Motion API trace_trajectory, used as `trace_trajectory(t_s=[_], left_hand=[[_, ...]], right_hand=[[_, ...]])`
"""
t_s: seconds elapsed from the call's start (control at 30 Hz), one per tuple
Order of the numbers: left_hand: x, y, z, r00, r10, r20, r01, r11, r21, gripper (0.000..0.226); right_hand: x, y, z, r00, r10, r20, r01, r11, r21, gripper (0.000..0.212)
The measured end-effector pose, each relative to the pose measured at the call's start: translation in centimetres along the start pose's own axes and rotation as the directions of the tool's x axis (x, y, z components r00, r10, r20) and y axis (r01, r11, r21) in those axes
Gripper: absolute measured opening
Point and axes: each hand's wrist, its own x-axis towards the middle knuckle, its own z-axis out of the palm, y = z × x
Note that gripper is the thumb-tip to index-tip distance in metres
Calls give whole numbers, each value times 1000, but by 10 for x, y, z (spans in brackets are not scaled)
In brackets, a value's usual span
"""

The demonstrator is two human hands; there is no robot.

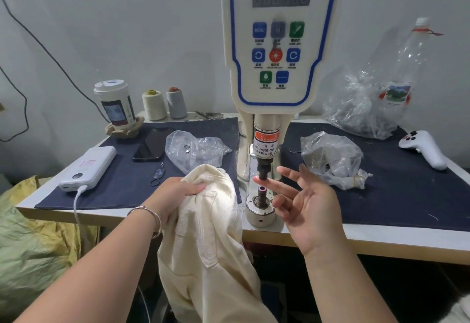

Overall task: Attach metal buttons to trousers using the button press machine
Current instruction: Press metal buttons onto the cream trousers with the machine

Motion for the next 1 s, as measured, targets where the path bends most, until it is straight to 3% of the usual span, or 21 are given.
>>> trace_trajectory(t_s=[0.1,0.2,0.3,0.4,0.5,0.6,0.67,0.73,0.83,0.93,1.0], left_hand=[[-2,2,0,1000,-1,1,1,1000,2,10],[-4,2,-2,1000,8,9,-8,1000,8,9],[-4,2,-4,1000,10,15,-10,1000,16,10],[-5,3,-3,999,28,37,-28,1000,11,12],[-8,6,-2,998,26,56,-27,1000,14,21],[-5,7,-6,996,-13,94,14,1000,-17,30],[1,5,-7,992,-24,125,23,1000,6,24],[5,7,-7,992,-40,121,36,999,40,40],[13,10,-3,992,-57,109,45,993,109,53],[23,9,-1,994,-71,87,55,982,181,25],[28,7,-1,994,-90,65,75,976,203,21]], right_hand=[[-10,4,4,995,-16,-94,9,997,-77,27],[-24,17,11,945,-252,-211,180,934,-308,16],[-33,38,40,891,-452,-37,377,784,-493,10],[-5,51,81,803,-546,237,519,447,-728,18],[51,51,123,804,-427,414,495,94,-864,29],[112,56,155,897,-252,364,337,-143,-931,35],[144,67,166,937,-130,325,249,-404,-880,35],[171,80,169,963,-69,259,172,-581,-795,38],[199,98,164,956,-136,260,130,-597,-792,38],[210,113,157,917,-171,360,185,-618,-764,34],[213,118,152,908,-208,364,185,-580,-794,33]])
